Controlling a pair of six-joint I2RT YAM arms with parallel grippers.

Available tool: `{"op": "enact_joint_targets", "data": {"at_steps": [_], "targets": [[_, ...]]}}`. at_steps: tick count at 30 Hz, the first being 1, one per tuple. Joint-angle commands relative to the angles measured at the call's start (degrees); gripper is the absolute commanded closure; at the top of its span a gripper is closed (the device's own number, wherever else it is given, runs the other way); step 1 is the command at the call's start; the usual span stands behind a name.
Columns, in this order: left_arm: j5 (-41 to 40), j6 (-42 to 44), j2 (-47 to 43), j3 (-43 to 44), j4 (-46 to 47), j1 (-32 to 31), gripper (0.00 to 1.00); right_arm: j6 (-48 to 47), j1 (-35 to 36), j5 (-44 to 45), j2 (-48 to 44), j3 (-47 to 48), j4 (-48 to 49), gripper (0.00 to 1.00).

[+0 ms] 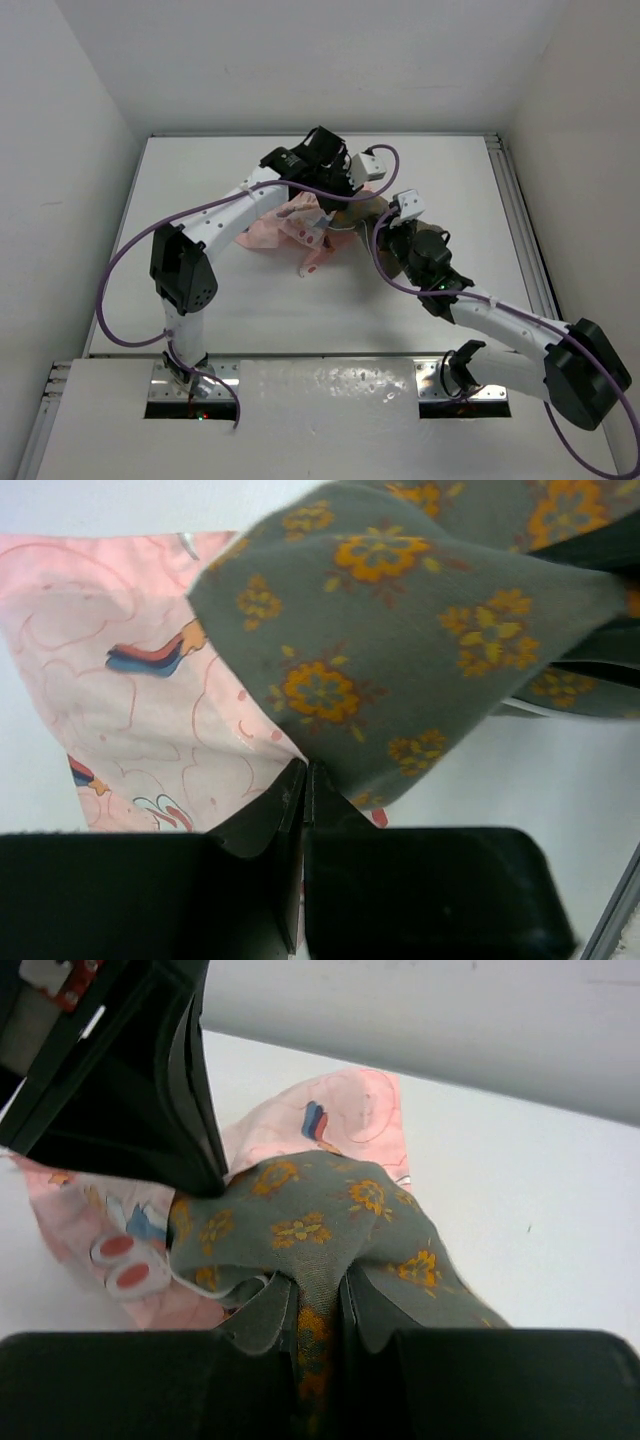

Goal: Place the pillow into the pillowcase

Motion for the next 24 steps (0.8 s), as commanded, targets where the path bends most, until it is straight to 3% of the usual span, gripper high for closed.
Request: {"op": "enact_joint_targets", "data": {"at_steps": [1, 11, 14, 15, 16, 19, 21, 22, 23, 24], "targets": [[5.1, 1.9, -2.8, 2.8, -0.7, -1.2, 1.00, -1.6, 0.4, 2.2, 0.7, 3.7, 20.1, 1.00], [2.4, 0.7, -3.5, -2.2, 2.7, 0.9, 1.00, -0.3, 1.9, -2.2, -0.6, 1.9, 13.9, 1.00], [2.1, 0.4, -3.3, -4.9, 3.2, 0.9, 0.84, 5.7, 1.9, -4.5, -0.3, -1.5, 11.8, 1.00], [2.2, 0.2, -3.2, -5.4, 2.9, 0.9, 0.67, 6.7, 1.9, -5.6, 0.1, -2.2, 10.6, 1.00], [2.3, 0.0, -3.3, -5.6, 2.4, 1.2, 0.58, 7.5, 2.0, -6.3, 0.6, -3.4, 9.9, 1.00], [1.7, -1.6, -4.0, -6.4, 1.9, 2.1, 0.42, 9.5, 2.0, -8.8, 2.1, -5.3, 7.2, 0.97], [0.9, -2.6, -4.5, -7.1, 1.8, 4.2, 0.40, 10.9, 1.9, -9.4, 2.6, -6.0, 6.0, 0.77], [0.3, -2.8, -5.1, -7.5, 1.6, 4.6, 0.40, 10.9, 1.9, -9.7, 2.9, -6.9, 5.8, 0.28], [-0.3, -3.1, -5.3, -8.7, 1.6, 5.8, 0.40, 11.1, 1.4, -9.7, 3.0, -7.1, 4.8, 0.11], [-1.3, -3.1, -5.4, -9.4, 1.6, 6.2, 0.39, 11.1, 1.2, -9.6, 2.7, -7.3, 4.0, 0.01]]}}
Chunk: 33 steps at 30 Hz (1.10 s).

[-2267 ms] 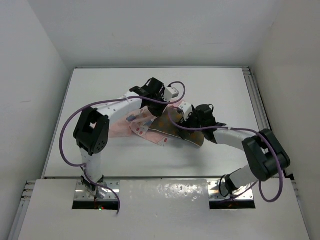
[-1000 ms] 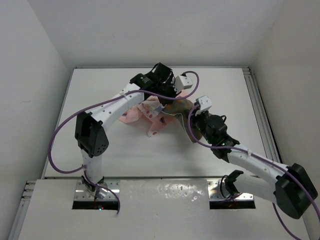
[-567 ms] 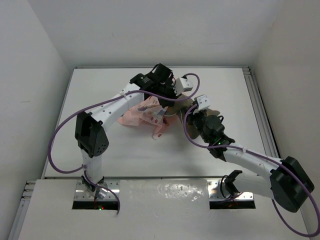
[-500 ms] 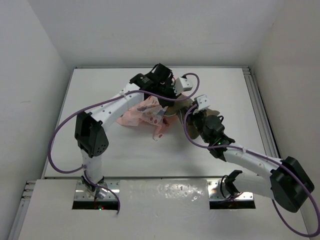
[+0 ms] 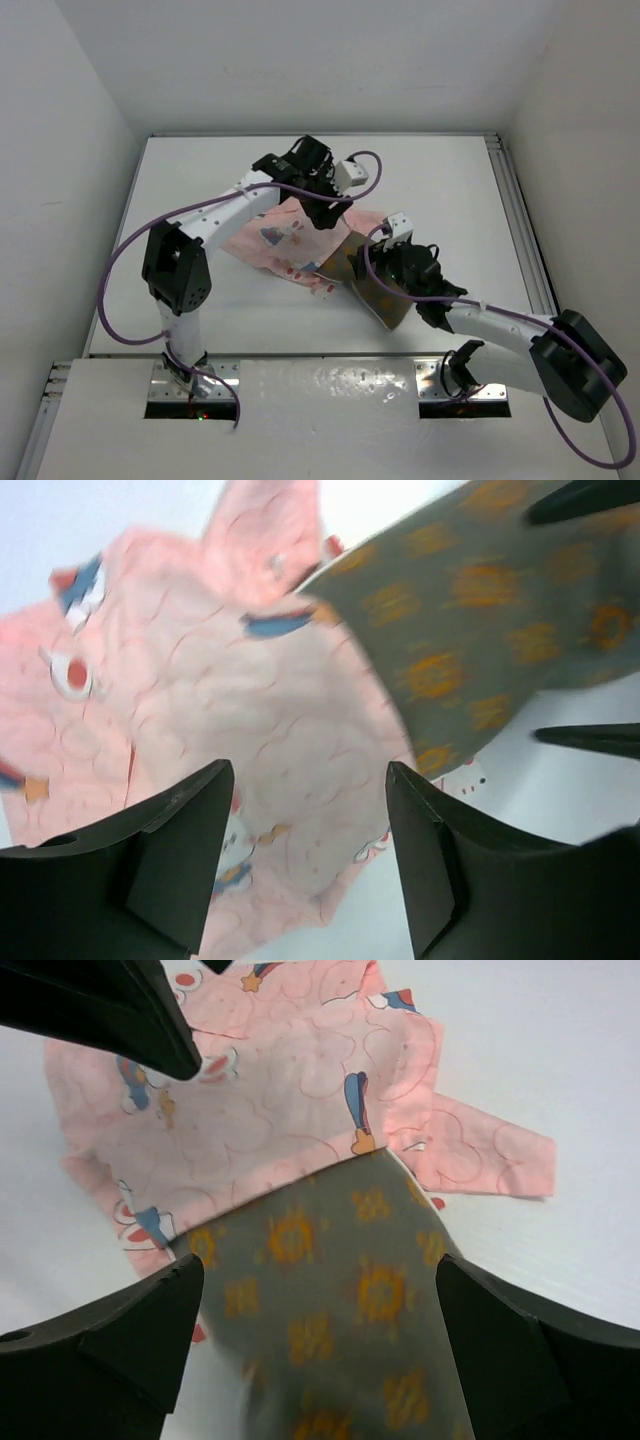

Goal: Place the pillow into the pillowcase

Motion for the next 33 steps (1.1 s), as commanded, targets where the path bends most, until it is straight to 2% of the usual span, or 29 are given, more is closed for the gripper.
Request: {"op": "enact_joint_targets", "data": {"at_steps": [1, 4, 7, 9, 12, 17, 23, 26, 27, 29, 30, 31, 33], "targets": [[-4.0, -1.6, -4.1, -2.0, 0.5, 3.1, 0.40, 2.5, -0.9, -1.2, -1.2, 0.7, 4.0, 0.01], [-5.9, -2.1, -3.4, -3.8, 0.7, 3.5, 0.42, 2.8, -3.5, -0.7, -3.2, 1.8, 0.4, 0.01], [-4.7, -3.7, -1.3, -3.7, 1.8, 3.4, 0.43, 3.3, -8.8, -3.8, -2.3, 6.2, -7.8, 0.01], [-3.8, -5.2, 1.0, -2.2, 2.4, 2.9, 0.43, 4.0, -11.5, -7.8, 0.7, 10.4, -14.5, 0.01], [-3.4, -5.9, 4.3, 0.7, 2.6, 0.9, 0.43, 3.6, -15.5, -16.6, 4.5, 13.8, -18.9, 0.01], [-1.9, -5.8, 6.3, 2.5, 4.2, -2.7, 0.41, 1.9, -17.8, -25.9, 8.8, 13.8, -18.6, 0.04], [-2.3, -7.5, 7.5, 0.8, 8.4, -3.7, 0.40, 5.4, -19.3, -33.5, 14.9, 9.8, -10.7, 0.07], [0.1, -7.5, 8.8, -0.3, 8.4, -4.3, 0.41, 7.5, -19.3, -34.9, 17.7, 8.4, -7.1, 0.15], [0.1, -7.5, 9.3, -0.7, 9.0, -4.4, 0.41, 8.1, -19.3, -35.3, 18.2, 7.9, -6.5, 0.22], [-1.4, -7.9, 10.0, -1.8, 9.3, -4.4, 0.48, 9.7, -19.2, -35.3, 19.2, 7.5, -5.4, 0.31], [-2.0, -7.9, 10.8, -2.0, 9.1, -4.4, 0.52, 10.1, -19.2, -35.3, 19.1, 6.8, -4.8, 0.38], [-2.9, -7.7, 11.4, -2.2, 9.0, -4.4, 0.59, 11.1, -19.3, -35.3, 18.5, 5.5, -2.8, 0.51], [-3.2, -7.2, 12.0, -2.1, 8.8, -4.4, 0.69, 11.9, -19.3, -35.6, 17.7, 4.2, -0.4, 0.60]]}}
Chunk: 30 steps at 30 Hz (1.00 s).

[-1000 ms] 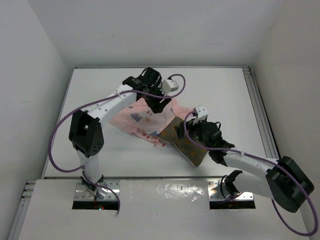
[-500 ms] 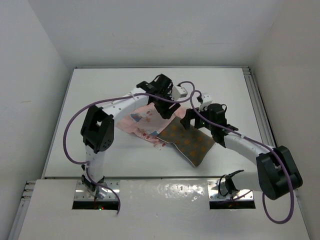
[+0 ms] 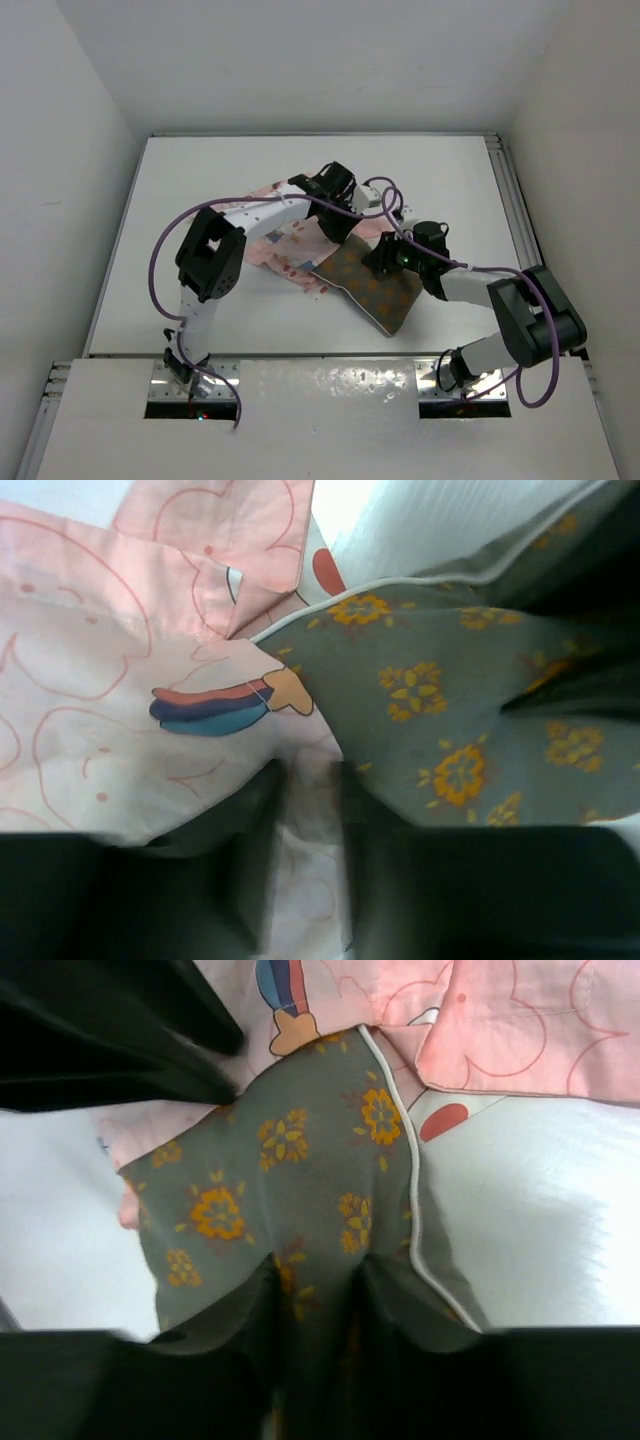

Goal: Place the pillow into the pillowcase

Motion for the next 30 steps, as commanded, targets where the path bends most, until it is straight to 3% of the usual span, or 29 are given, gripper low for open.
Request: {"op": "enact_joint_targets", "data": {"at_steps": [1, 3, 4, 6, 15, 24, 30], "targets": [[-0.4, 0.4, 1.6, 0.0, 1.8, -0.5, 0.81, 3.0, 0.4, -3.6, -1.4, -2.5, 6.3, 0.70], [0.2, 0.3, 2.3, 1.8, 0.7, -0.4, 0.98, 2.9, 0.4, -3.8, -2.0, -2.6, 6.1, 0.84], [0.4, 0.2, 2.4, 2.2, 0.2, -0.5, 1.00, 2.9, 0.4, -3.9, -2.4, -2.5, 5.3, 0.96], [1.0, 0.0, 2.4, 4.9, -1.7, -0.5, 1.00, 2.5, 0.5, -4.3, -3.0, -2.1, 5.4, 1.00], [6.2, 4.4, 0.2, 18.6, -14.1, -2.0, 1.00, 2.7, 2.0, 1.5, -12.8, 0.4, 8.2, 1.00], [7.4, 9.8, -2.1, 19.5, -17.5, -2.2, 1.00, 0.0, 2.9, 9.8, -23.8, 3.2, 11.5, 1.00], [13.4, 10.2, -1.6, 22.6, -18.1, -2.1, 1.00, 0.7, 3.5, 12.8, -26.1, 1.5, 15.3, 1.00]]}}
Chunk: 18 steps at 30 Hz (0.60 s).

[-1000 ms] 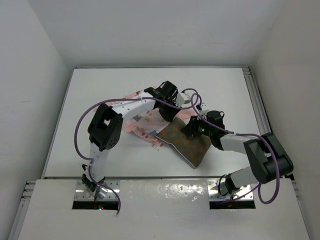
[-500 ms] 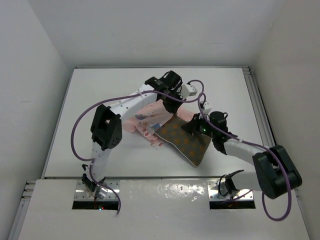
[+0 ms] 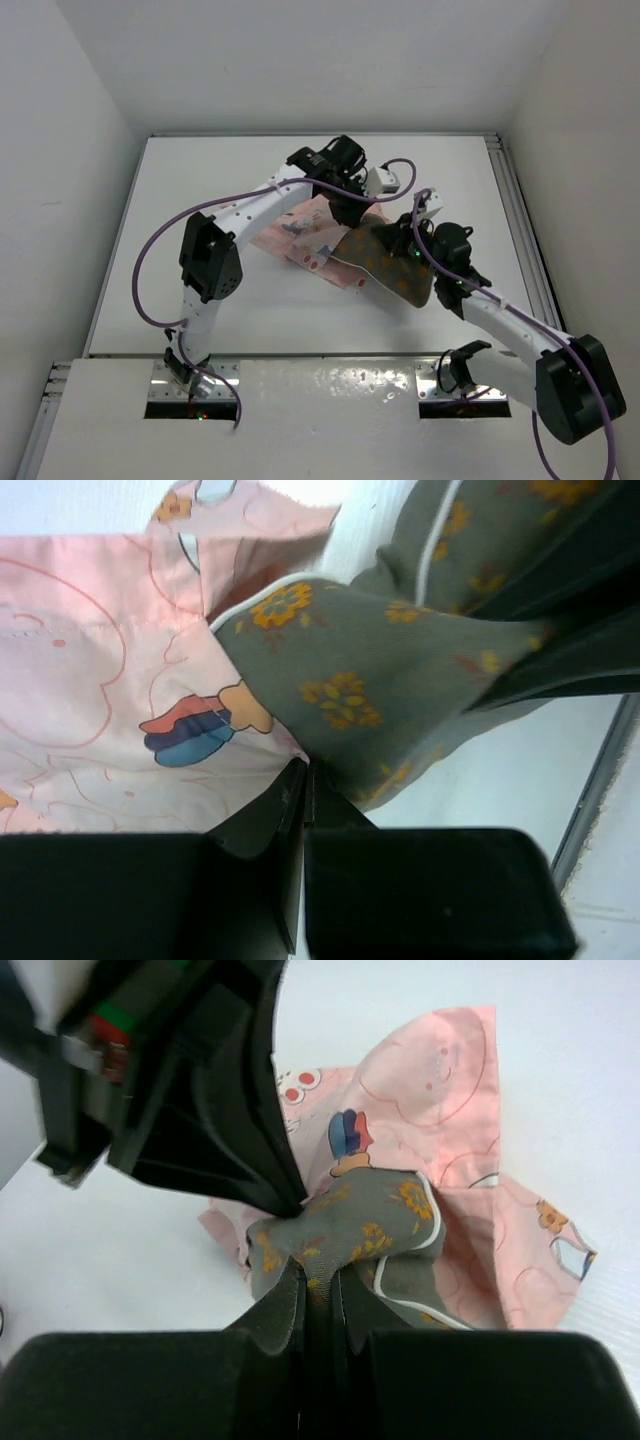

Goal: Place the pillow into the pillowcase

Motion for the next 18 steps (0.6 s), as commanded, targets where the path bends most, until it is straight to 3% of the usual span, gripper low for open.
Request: {"op": "enact_joint_targets", "data": {"at_steps": [1, 8, 14, 18], "targets": [[8.1, 1.4, -2.9, 4.0, -0.6, -0.6, 1.00, 0.5, 0.5, 5.3, -2.3, 2.1, 14.4, 1.00], [20.4, 5.3, -4.2, 5.6, -2.4, -0.7, 1.00, 3.7, 0.5, 11.2, 3.0, -0.7, 21.2, 1.00], [15.6, 3.7, -4.7, 0.5, 1.3, -0.4, 1.00, 7.7, 0.7, 10.2, 7.5, -1.5, 26.4, 1.00], [13.7, 0.8, -4.0, -2.1, 4.1, 1.1, 1.00, 8.2, 0.7, 9.8, 5.8, -1.8, 21.8, 1.00]]}}
